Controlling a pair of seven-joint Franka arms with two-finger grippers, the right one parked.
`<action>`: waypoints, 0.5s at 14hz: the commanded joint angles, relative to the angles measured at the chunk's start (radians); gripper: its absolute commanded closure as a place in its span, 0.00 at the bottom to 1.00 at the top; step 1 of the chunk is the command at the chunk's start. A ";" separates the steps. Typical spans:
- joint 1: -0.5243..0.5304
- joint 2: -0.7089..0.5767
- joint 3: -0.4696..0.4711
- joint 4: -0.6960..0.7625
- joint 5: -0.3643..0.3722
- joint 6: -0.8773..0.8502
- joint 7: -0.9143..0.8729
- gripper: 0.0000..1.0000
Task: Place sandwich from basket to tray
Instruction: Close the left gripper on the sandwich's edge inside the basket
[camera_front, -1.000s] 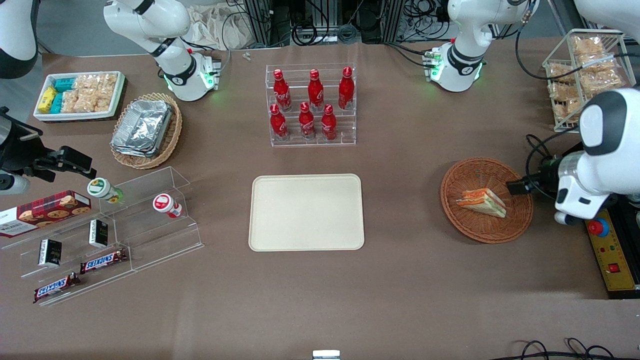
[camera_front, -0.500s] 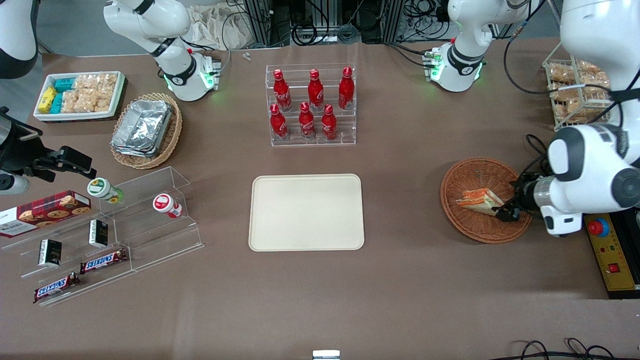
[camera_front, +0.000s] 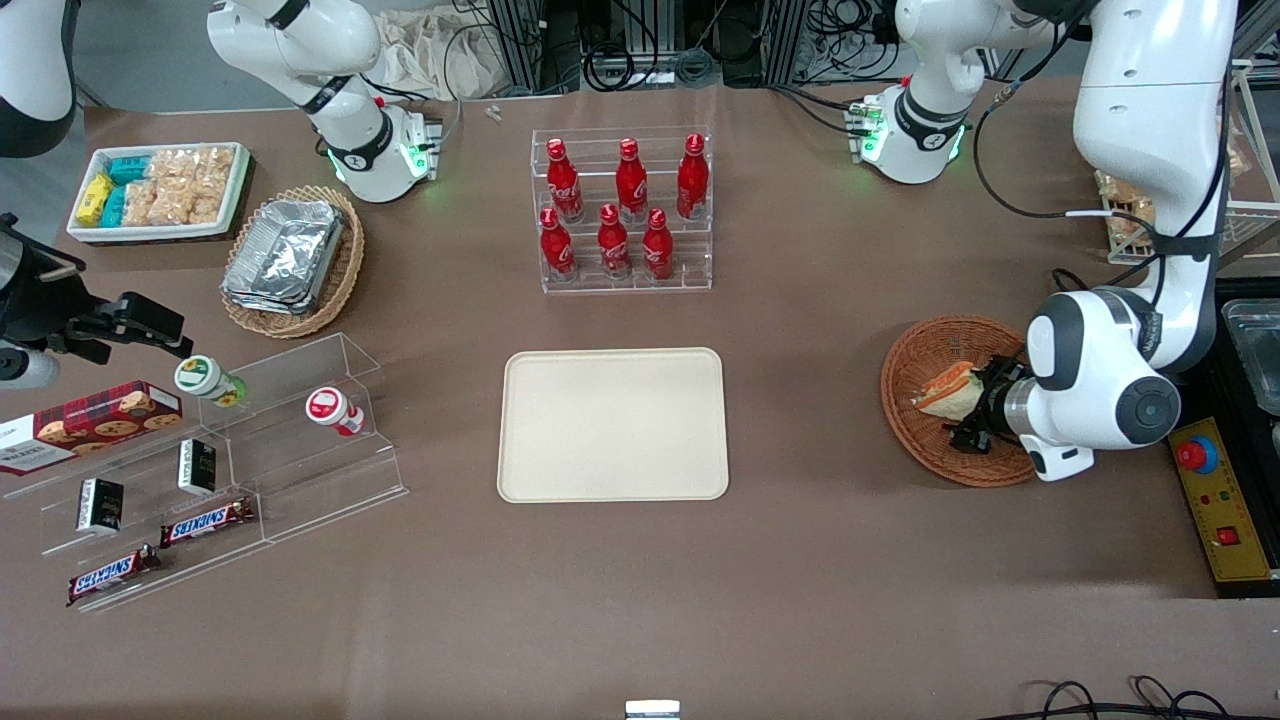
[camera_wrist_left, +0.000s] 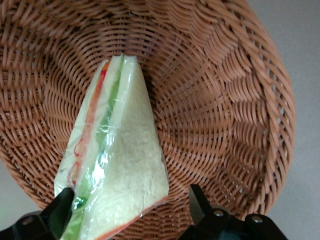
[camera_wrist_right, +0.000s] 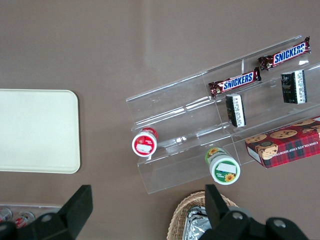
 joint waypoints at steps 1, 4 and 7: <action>-0.002 -0.021 0.002 -0.033 0.008 0.047 -0.026 0.00; 0.001 -0.069 0.000 -0.017 0.000 0.036 -0.048 0.00; 0.002 -0.130 0.003 -0.005 0.006 -0.037 -0.057 0.00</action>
